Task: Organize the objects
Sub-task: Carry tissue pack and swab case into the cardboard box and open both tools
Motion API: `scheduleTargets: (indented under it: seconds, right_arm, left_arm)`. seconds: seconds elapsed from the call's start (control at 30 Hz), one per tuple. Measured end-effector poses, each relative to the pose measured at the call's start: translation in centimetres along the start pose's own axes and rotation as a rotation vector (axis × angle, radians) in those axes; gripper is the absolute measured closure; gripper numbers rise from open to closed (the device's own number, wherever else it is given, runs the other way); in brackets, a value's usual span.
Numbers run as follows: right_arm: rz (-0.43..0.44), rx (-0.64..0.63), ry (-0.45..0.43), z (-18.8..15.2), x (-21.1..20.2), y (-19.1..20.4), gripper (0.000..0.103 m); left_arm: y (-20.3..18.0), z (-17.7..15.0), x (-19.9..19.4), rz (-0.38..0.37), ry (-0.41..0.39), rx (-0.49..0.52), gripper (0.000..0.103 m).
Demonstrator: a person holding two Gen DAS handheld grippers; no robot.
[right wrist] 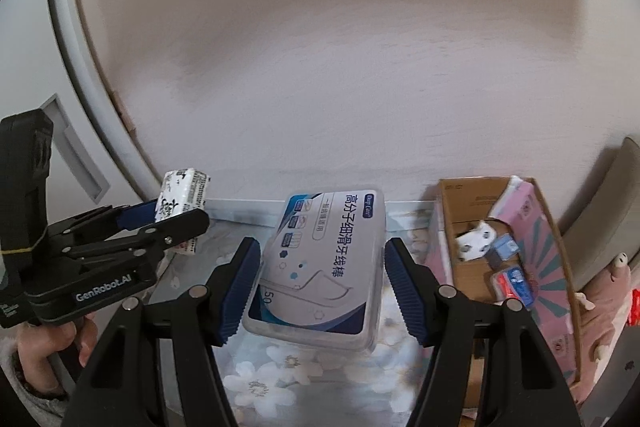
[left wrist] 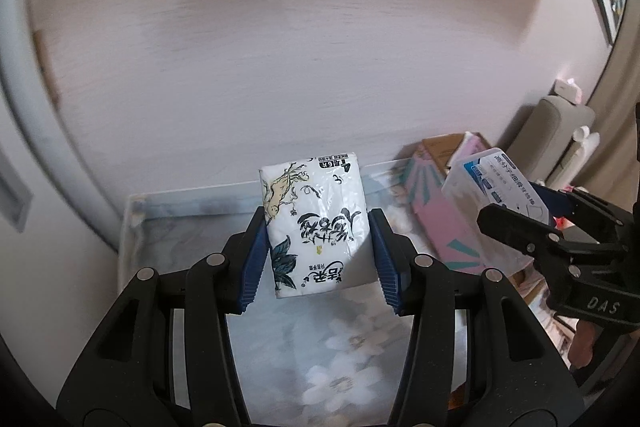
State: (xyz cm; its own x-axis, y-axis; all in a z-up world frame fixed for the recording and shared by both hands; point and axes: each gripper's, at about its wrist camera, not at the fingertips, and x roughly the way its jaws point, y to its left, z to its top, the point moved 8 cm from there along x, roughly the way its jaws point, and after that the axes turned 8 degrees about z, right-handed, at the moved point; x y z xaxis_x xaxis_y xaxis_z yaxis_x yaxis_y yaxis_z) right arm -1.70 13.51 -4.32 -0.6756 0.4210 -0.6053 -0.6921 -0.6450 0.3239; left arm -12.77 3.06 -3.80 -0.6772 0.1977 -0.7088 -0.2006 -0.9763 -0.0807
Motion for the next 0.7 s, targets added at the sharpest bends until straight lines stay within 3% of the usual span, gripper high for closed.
scheduleTargets:
  seconds: [0.33,0.7]
  right_arm:
    - [-0.103,0.073,-0.029,0.1,-4.1,-8.2,0.043]
    - [-0.224,0.203,0.037,-2.8,-5.2,-17.6,0.043]
  left_arm:
    - [-8.9,3.1,2.5,-0.114,-0.008,0.136,0.058]
    - [-21.0,5.6,7.7,-0.275,0.059,0.283,0.058]
